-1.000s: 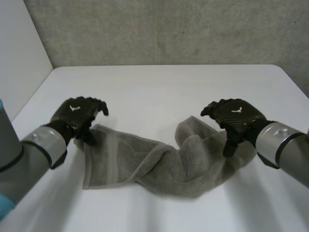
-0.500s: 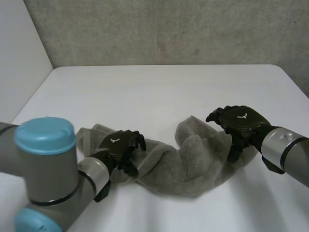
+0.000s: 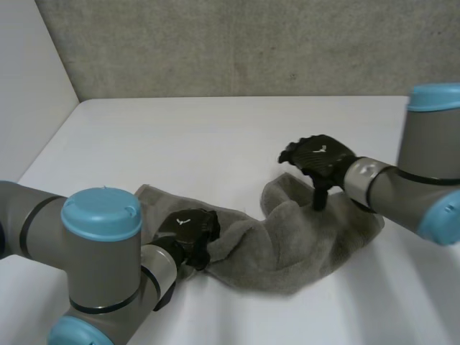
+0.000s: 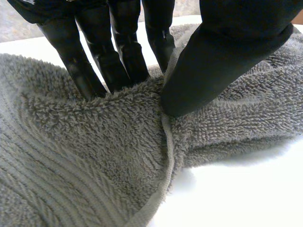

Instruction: Fold the towel.

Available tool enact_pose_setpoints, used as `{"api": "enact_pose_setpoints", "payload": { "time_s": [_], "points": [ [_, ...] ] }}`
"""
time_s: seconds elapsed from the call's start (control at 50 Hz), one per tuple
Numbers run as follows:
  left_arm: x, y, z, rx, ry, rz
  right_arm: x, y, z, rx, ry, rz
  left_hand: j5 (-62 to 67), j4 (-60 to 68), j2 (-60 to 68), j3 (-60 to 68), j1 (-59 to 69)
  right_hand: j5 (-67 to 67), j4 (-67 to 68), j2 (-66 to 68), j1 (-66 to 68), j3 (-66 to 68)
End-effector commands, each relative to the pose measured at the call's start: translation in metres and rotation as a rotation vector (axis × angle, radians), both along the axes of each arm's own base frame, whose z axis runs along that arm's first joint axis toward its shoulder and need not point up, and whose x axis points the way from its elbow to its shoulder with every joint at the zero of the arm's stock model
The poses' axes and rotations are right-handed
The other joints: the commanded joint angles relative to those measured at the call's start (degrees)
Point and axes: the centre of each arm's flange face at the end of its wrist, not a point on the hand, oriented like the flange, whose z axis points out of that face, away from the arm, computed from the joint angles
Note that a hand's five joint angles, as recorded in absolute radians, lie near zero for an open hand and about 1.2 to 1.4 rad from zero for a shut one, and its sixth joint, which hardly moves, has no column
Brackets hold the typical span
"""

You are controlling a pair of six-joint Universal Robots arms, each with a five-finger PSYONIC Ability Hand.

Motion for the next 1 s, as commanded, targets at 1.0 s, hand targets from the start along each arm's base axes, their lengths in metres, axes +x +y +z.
{"api": "enact_pose_setpoints", "payload": {
  "time_s": [1.0],
  "points": [
    [0.029, -0.070, 0.055, -0.539, -0.231, -0.043, 0.009, 0.007, 0.028, -0.232, -0.073, -0.063, 14.67, 14.01, 13.89, 14.18, 16.17, 66.72, 66.98, 67.25, 68.44, 68.13]
  ]
}}
